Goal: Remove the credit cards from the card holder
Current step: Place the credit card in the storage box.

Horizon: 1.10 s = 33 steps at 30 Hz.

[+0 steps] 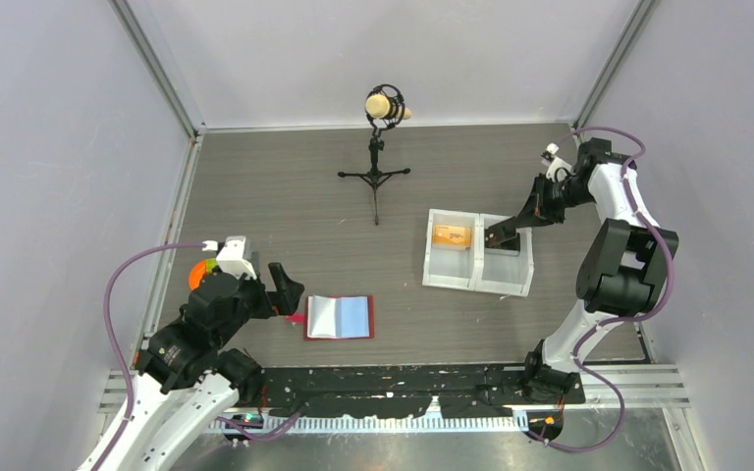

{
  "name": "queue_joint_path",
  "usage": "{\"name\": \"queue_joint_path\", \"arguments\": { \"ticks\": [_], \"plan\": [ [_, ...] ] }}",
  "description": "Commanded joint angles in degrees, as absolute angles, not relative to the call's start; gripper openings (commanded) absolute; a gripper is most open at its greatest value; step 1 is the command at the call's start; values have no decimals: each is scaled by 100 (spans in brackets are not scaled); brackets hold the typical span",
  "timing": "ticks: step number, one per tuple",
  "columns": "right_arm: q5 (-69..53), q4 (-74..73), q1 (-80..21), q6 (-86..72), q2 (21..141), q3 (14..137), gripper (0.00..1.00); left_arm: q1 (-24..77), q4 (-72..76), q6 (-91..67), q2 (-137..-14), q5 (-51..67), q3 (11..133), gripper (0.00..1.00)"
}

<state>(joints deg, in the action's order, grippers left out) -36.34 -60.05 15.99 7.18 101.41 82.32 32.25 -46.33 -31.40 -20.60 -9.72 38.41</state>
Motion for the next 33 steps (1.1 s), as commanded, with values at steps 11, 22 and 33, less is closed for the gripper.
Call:
{"name": "queue_joint_path", "arguments": {
  "ticks": [11,22,33],
  "plan": [
    [-3802,-5536,1608,607,10371,8323,5,3238,-4577,-3287,-2101,-1028,3771,100],
    [-3798,-5334,1611,504,10375,8273,8,3238,-4540,-3281,-2135,-1037,3745,100],
    [-3644,-5249,1608,497,10378,8170,12,3241,-4554,-3283,-2115,-1055,3712,100]
  ]
}}
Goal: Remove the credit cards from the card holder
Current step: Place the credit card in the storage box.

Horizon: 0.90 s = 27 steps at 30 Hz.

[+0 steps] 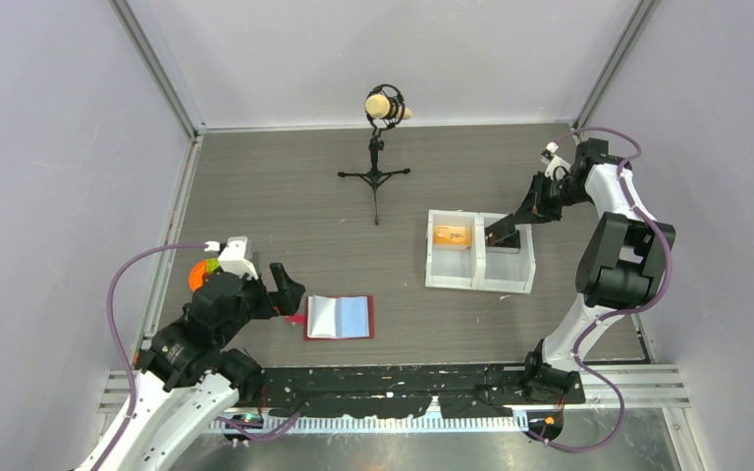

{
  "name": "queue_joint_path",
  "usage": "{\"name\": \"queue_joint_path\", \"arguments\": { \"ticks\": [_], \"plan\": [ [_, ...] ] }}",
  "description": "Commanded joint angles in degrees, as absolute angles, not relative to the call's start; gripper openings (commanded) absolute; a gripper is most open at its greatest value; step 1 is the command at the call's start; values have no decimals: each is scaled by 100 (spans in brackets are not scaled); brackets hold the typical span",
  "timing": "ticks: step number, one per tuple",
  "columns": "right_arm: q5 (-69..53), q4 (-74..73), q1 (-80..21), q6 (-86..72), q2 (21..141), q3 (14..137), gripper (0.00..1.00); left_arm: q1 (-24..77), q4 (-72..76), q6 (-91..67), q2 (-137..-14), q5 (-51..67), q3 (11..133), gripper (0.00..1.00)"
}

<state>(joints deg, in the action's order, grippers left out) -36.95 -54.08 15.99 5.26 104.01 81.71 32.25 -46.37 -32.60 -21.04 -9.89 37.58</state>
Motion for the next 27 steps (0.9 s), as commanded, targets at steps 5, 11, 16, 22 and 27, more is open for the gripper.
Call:
{"name": "queue_joint_path", "arguments": {
  "ticks": [5,11,16,22,27],
  "plan": [
    [-3634,-5201,1609,505,10364,8197,12,3242,-4556,-3297,-2092,-1055,3700,100],
    [-3611,-5160,1610,457,10378,8274,16,3235,-4548,-3314,-2092,-1046,3704,100],
    [-3566,-5157,1609,411,10381,8324,17,3243,-4546,-3315,-2100,-1038,3701,100],
    [-3409,-5157,1613,311,10299,8362,18,3243,-4546,-3315,-2092,-1028,3701,100],
    [-3222,-5199,1609,159,10211,8524,21,3237,-4576,-3313,-2058,-1020,3711,100]
  ]
}}
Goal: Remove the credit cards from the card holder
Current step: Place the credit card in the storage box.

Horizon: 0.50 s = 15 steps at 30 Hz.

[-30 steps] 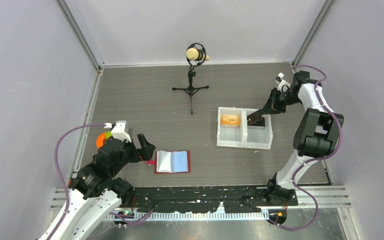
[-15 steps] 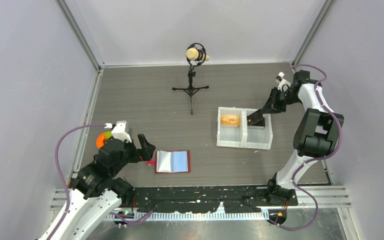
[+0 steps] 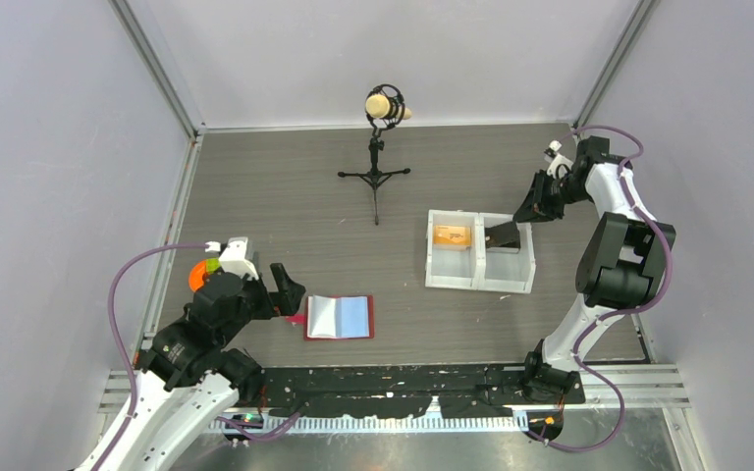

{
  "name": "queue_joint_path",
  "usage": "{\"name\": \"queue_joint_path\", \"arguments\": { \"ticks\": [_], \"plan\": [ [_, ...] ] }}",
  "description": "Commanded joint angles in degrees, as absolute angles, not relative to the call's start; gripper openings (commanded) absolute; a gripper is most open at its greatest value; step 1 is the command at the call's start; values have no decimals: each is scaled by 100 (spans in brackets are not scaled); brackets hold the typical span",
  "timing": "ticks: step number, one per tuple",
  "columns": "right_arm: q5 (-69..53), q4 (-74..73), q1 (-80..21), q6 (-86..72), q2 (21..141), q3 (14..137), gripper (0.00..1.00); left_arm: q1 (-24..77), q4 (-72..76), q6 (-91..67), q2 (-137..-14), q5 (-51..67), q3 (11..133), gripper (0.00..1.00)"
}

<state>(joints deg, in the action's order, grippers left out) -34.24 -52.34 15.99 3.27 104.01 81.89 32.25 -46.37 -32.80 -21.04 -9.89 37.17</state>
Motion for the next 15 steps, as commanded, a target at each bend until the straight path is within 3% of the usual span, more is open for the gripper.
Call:
{"name": "queue_joint_path", "arguments": {
  "ticks": [1,8,15],
  "plan": [
    [-3099,-5253,1609,145,10203,8560,21,3236,-4574,-3312,-2045,-1024,3709,100],
    [-2778,-5309,1592,-205,10028,8810,22,3238,-4537,-3305,-1999,-1000,3717,100],
    [-1990,-5222,1246,-657,9475,8265,19,3241,-4567,-3156,-1986,-971,3849,100]
  ]
}}
